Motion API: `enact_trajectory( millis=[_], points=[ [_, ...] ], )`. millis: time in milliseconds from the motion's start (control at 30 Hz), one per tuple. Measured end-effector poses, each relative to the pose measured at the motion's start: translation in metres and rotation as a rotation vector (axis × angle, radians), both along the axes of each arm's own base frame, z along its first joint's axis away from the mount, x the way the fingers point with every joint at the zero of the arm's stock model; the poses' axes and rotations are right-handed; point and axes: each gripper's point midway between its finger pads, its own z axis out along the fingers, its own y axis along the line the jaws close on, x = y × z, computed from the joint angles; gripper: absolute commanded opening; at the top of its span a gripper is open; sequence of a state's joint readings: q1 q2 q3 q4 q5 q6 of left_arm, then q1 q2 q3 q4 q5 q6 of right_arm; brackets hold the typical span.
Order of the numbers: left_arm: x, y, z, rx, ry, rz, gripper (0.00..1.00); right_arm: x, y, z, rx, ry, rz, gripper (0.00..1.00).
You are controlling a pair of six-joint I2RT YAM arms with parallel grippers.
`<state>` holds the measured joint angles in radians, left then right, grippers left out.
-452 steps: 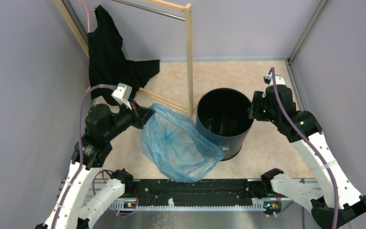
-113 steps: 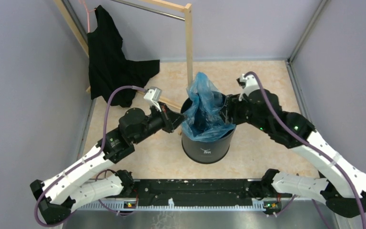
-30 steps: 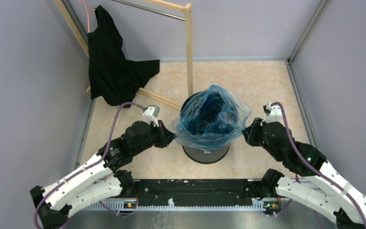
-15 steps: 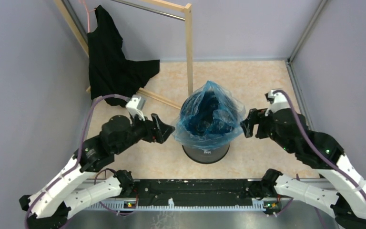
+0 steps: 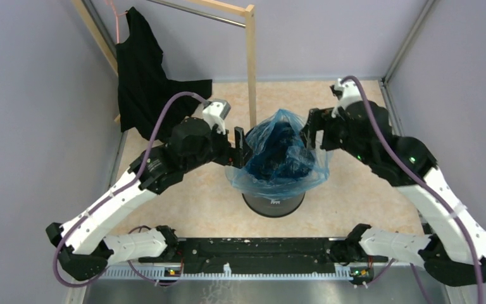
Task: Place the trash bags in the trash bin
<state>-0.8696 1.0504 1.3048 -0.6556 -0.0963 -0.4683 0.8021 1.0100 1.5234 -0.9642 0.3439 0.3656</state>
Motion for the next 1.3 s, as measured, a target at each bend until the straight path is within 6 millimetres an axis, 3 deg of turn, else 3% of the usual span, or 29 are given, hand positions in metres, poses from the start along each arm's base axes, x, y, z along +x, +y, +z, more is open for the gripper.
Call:
enact_trajectory(
  millis=[100, 200, 267, 400, 567, 833, 967, 1000, 1100, 1133, 1300],
  points=[
    [0.007, -0.003, -0.011, 0.027, 0.026, 0.008, 0.69, 0.028, 0.01, -0.015, 0.017, 0.061, 0.012, 0.68],
    [0.014, 0.003, -0.012, 0.04, 0.017, 0.033, 0.56, 0.048, 0.003, -0.032, 0.079, 0.119, 0.022, 0.59],
    [0.017, 0.007, -0.012, 0.045, 0.01, 0.048, 0.47, 0.053, 0.001, -0.036, 0.128, 0.133, 0.044, 0.51],
    [0.022, 0.015, -0.018, 0.062, 0.01, 0.073, 0.29, 0.054, 0.011, -0.037, 0.219, 0.146, 0.126, 0.22],
    [0.029, 0.018, -0.023, 0.098, 0.0, 0.084, 0.16, 0.05, 0.024, -0.035, 0.269, 0.148, 0.198, 0.16],
    [0.038, 0.017, -0.033, 0.147, -0.003, 0.078, 0.0, 0.056, 0.023, -0.043, 0.264, 0.146, 0.185, 0.15],
    [0.044, 0.023, -0.032, 0.148, -0.012, 0.096, 0.0, 0.06, 0.021, -0.042, 0.257, 0.132, 0.17, 0.14],
    [0.046, 0.024, -0.031, 0.144, -0.013, 0.1, 0.06, 0.062, 0.02, -0.042, 0.253, 0.13, 0.164, 0.14],
    [0.048, 0.027, -0.027, 0.127, -0.017, 0.097, 0.44, 0.065, 0.02, -0.045, 0.243, 0.13, 0.157, 0.14],
    [0.047, 0.027, -0.025, 0.117, -0.017, 0.09, 0.52, 0.066, 0.02, -0.046, 0.242, 0.133, 0.155, 0.14],
    [0.034, 0.017, -0.012, 0.042, -0.015, 0.006, 0.6, 0.067, 0.02, -0.051, 0.235, 0.139, 0.153, 0.14]
  ],
)
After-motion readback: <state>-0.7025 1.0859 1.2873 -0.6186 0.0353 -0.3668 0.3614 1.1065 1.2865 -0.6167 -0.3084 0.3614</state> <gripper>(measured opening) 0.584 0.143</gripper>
